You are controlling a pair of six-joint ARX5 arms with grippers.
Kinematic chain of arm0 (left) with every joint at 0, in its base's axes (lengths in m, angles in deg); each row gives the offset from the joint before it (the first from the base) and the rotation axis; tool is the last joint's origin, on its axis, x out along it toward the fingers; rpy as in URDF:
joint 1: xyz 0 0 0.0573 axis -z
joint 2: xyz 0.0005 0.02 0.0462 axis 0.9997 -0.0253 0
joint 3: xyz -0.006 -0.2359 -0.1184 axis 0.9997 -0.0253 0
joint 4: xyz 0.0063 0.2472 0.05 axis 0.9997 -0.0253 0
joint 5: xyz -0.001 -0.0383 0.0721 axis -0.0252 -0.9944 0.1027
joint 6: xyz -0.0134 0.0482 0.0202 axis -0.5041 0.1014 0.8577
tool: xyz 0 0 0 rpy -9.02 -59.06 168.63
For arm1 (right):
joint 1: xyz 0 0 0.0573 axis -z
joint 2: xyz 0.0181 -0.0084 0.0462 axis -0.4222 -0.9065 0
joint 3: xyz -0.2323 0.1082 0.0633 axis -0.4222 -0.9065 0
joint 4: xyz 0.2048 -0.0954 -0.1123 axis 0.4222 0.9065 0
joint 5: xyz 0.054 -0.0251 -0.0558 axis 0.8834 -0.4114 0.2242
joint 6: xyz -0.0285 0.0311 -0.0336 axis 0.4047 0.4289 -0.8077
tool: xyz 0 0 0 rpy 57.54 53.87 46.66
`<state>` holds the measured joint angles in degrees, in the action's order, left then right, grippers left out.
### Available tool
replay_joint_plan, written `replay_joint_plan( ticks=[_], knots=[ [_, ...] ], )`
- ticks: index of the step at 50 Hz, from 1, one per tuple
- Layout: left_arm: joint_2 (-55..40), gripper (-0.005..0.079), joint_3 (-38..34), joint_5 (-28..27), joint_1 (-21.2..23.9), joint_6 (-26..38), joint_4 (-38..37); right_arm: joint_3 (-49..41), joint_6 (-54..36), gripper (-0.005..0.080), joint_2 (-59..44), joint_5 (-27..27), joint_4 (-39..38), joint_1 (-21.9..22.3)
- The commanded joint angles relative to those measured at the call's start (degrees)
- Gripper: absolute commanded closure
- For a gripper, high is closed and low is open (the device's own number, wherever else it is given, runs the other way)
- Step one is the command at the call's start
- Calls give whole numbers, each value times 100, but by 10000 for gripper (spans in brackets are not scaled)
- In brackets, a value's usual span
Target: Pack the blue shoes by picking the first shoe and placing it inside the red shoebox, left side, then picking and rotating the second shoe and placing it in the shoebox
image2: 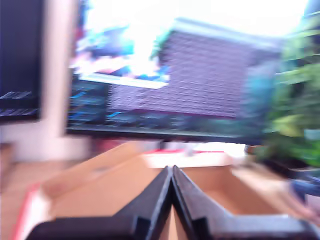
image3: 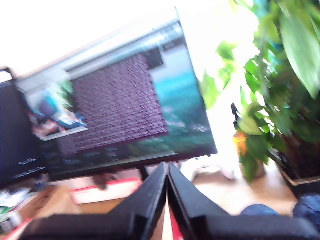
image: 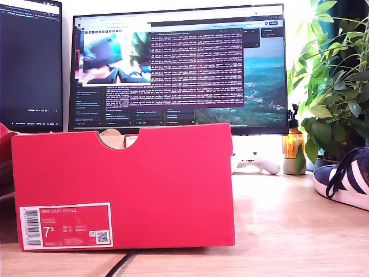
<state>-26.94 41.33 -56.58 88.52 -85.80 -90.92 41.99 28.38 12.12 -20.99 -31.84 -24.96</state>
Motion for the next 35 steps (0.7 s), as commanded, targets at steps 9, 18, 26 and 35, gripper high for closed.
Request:
replay_joint_plan(
  ticks=[9,18,26,35],
  knots=[
    [-798,762,1453,-664,22,927,-1884,1279,-96,764,-1298,57,1528,37],
    [-1834,762,2559,-656,24,2138,-3644,2114,-470,764,-2509,33,1923,-48],
    [-2793,762,3042,-590,118,3224,-4776,2756,-503,764,-3665,101,2111,-50],
    [-3563,762,3110,-568,525,3639,-5147,3432,-503,764,-4739,330,2837,-79]
  ],
)
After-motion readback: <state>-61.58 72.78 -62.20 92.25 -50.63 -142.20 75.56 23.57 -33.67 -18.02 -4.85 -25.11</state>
